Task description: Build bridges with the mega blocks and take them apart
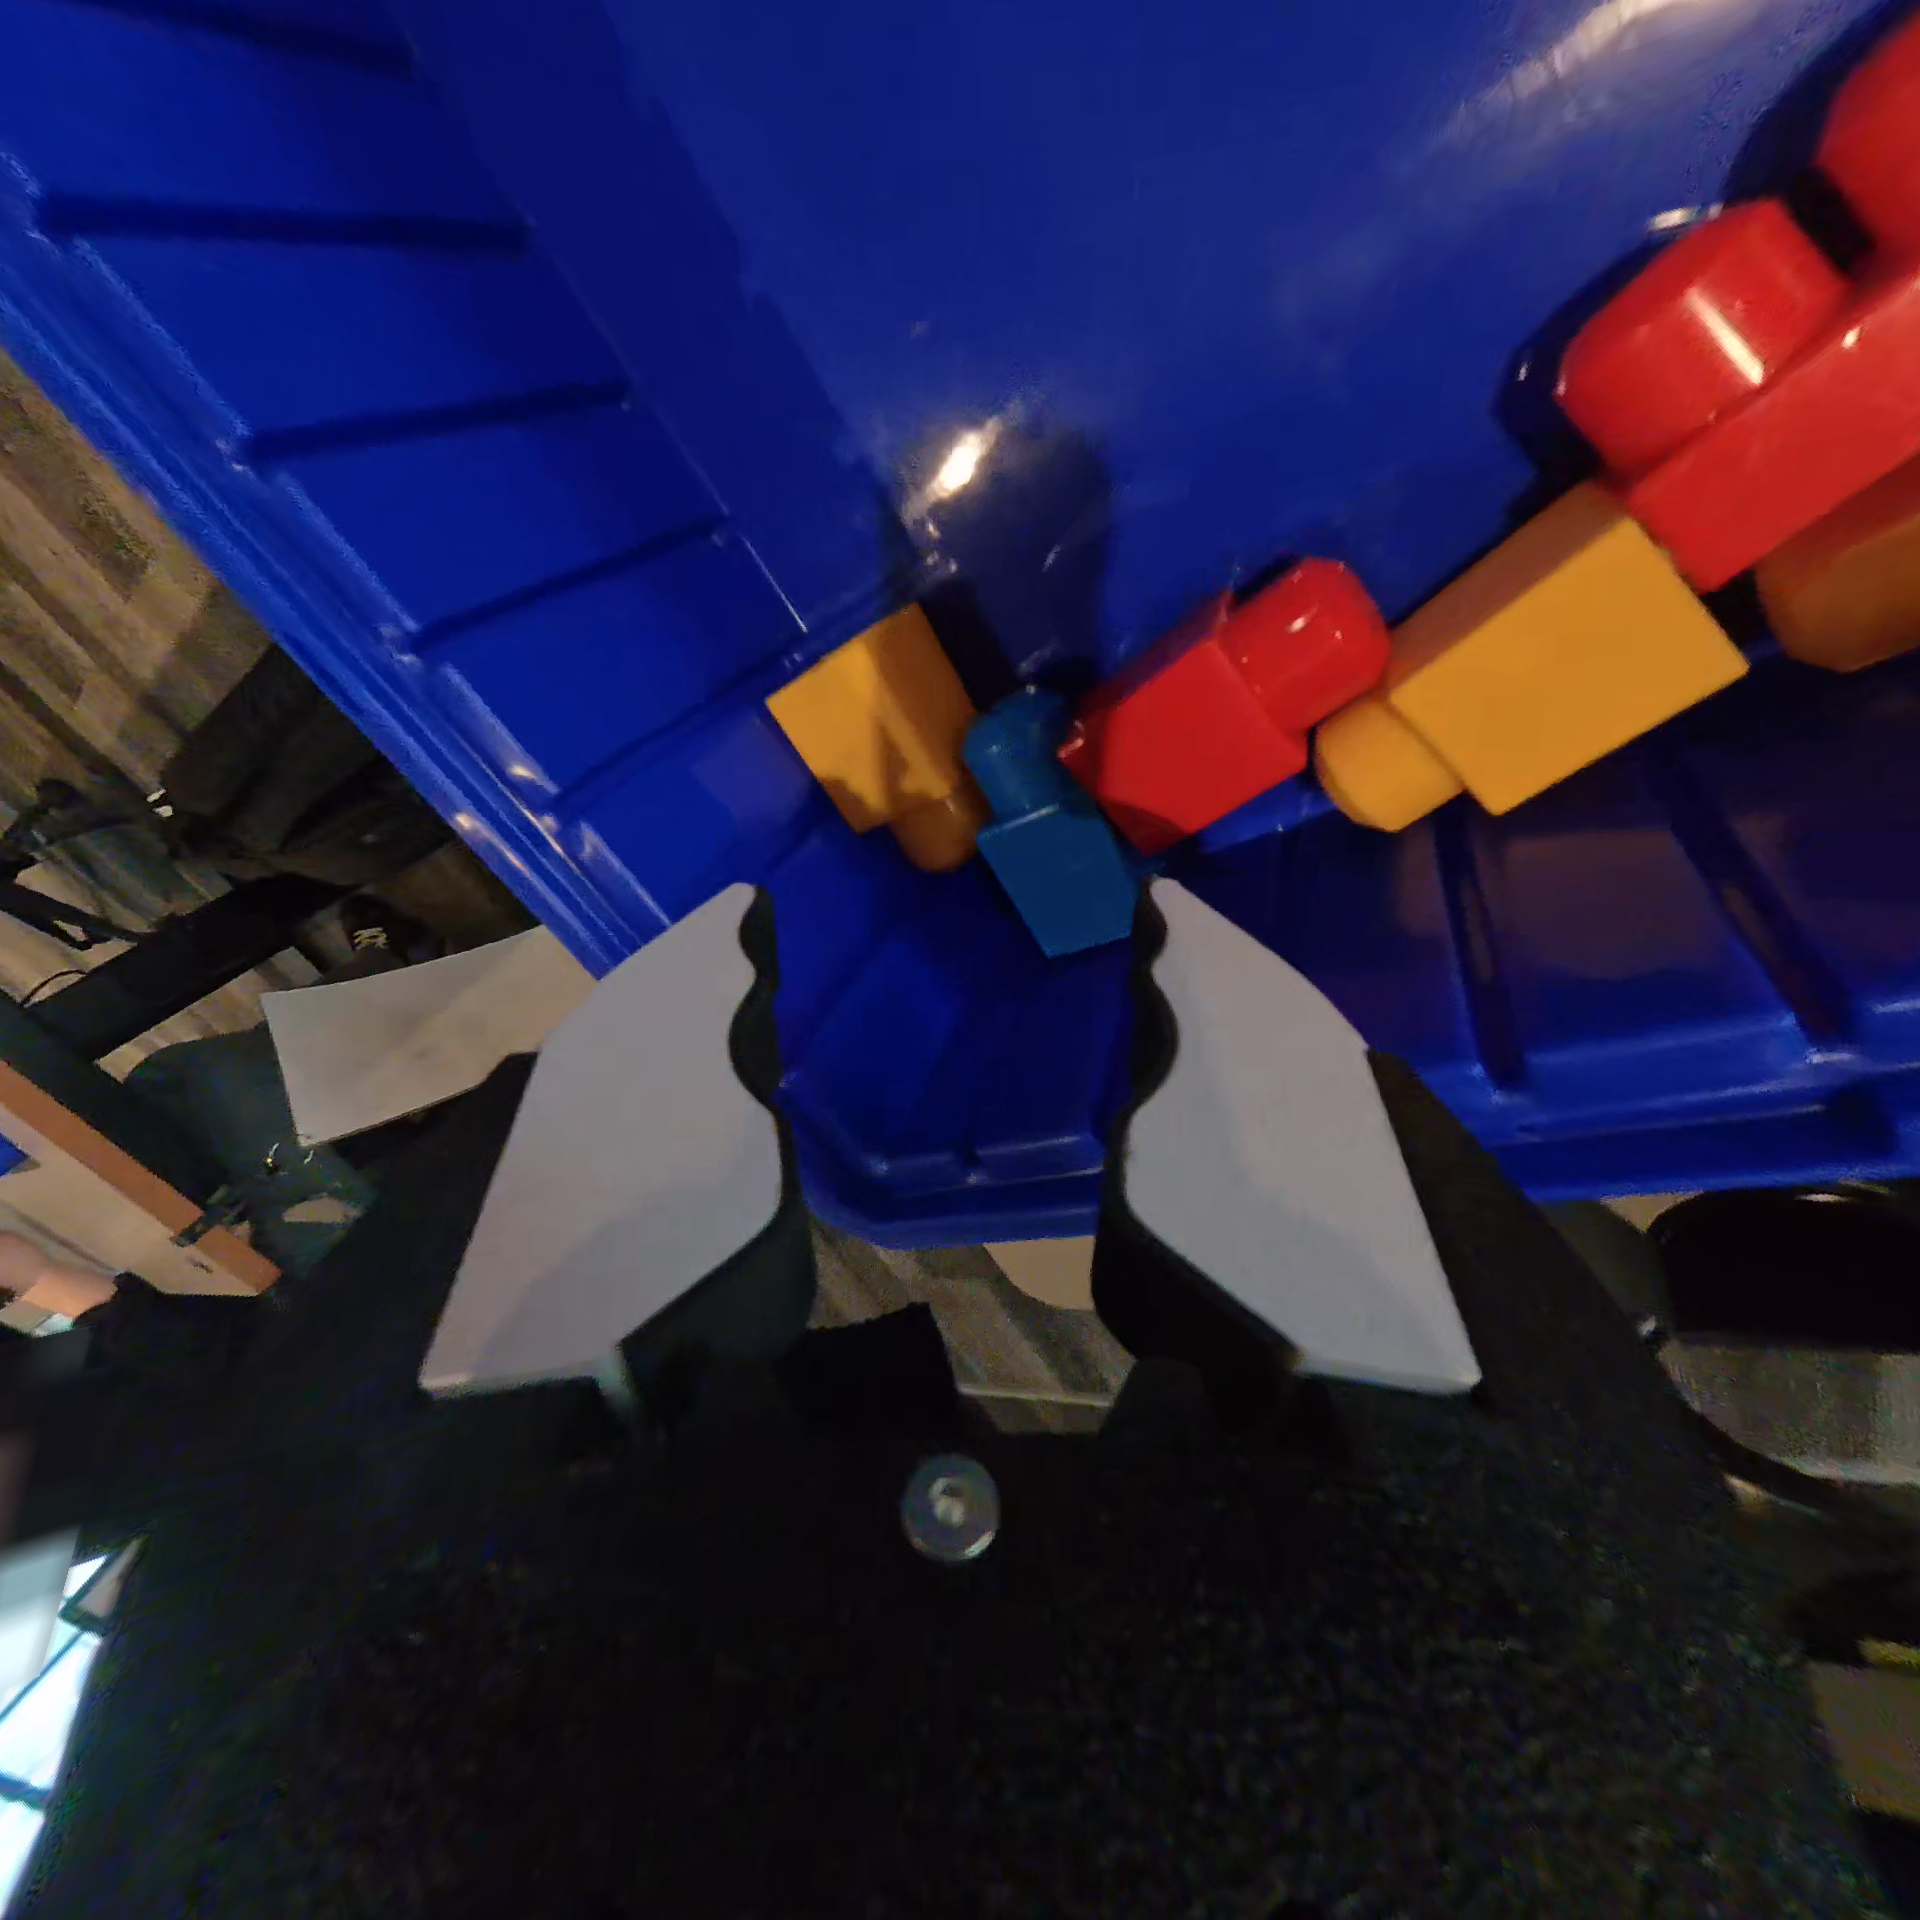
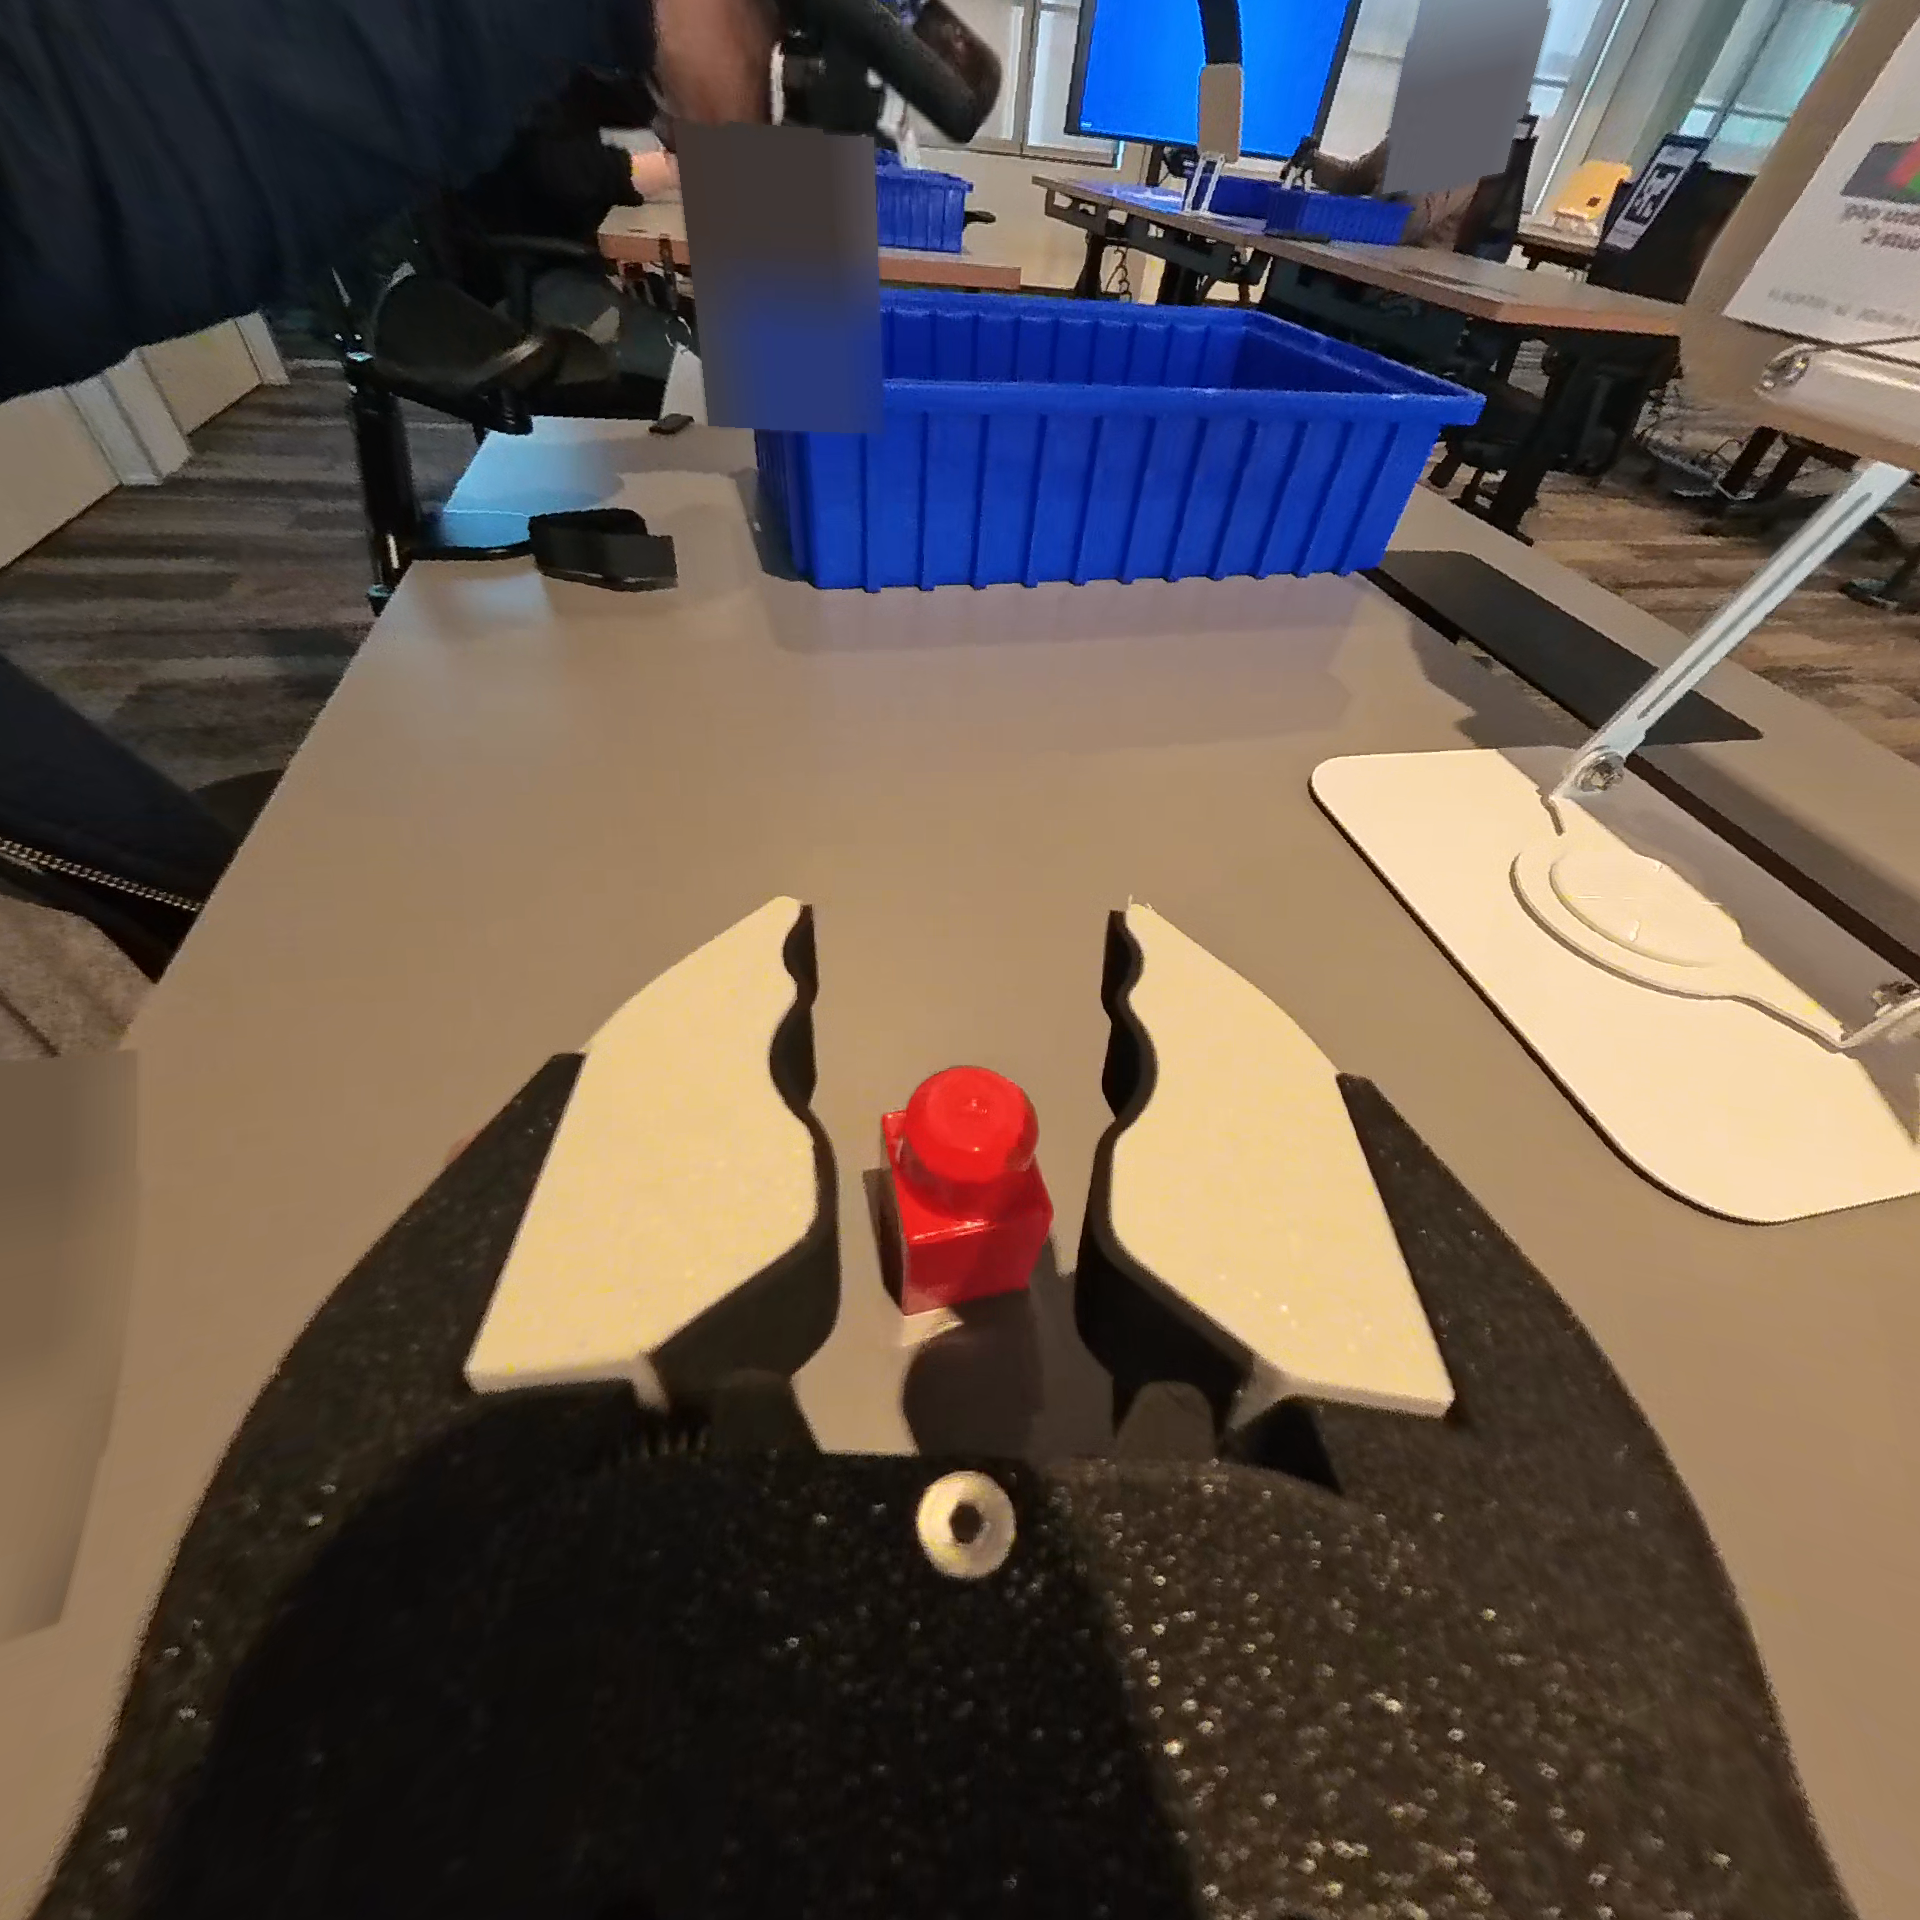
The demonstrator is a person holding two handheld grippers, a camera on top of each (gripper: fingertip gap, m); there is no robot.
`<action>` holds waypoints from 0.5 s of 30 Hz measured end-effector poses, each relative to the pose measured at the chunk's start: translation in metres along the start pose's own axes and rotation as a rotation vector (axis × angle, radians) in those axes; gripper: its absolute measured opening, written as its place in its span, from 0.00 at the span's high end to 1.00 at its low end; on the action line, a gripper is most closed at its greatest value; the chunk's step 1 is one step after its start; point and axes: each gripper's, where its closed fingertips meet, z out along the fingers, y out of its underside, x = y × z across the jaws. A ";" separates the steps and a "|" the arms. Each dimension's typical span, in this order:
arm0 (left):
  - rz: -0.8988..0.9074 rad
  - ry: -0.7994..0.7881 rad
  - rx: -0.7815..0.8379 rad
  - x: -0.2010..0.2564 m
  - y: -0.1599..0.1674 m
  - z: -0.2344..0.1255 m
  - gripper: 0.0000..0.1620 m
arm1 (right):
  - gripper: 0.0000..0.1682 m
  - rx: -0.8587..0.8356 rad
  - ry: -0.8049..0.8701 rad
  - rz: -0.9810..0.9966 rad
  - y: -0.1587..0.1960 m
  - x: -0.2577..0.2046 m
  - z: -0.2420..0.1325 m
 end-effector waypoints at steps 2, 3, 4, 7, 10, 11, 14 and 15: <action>-0.025 -0.011 0.013 -0.004 -0.004 0.002 0.62 | 0.68 -0.003 0.002 -0.011 0.000 -0.001 0.000; -0.025 -0.006 0.005 -0.003 -0.004 0.005 0.63 | 0.68 -0.004 0.004 -0.016 0.000 -0.002 -0.001; -0.017 0.002 -0.014 -0.002 -0.002 0.010 0.63 | 0.68 -0.003 0.005 -0.019 -0.001 -0.002 -0.001; -0.027 -0.013 -0.039 -0.006 0.000 0.017 0.69 | 0.68 0.003 0.010 -0.021 -0.002 -0.002 -0.003; -0.038 -0.036 -0.001 -0.009 -0.003 0.013 0.62 | 0.68 0.008 0.014 -0.019 -0.003 0.000 -0.003; -0.051 -0.062 0.028 -0.012 -0.006 0.008 0.61 | 0.68 0.009 0.015 -0.017 -0.002 0.000 -0.003; -0.109 -0.179 0.252 -0.019 -0.024 -0.026 0.61 | 0.69 0.016 0.031 -0.020 -0.002 0.004 -0.004; -0.123 -0.206 0.354 -0.016 -0.030 -0.043 0.62 | 0.69 0.020 0.044 -0.022 -0.002 0.006 -0.005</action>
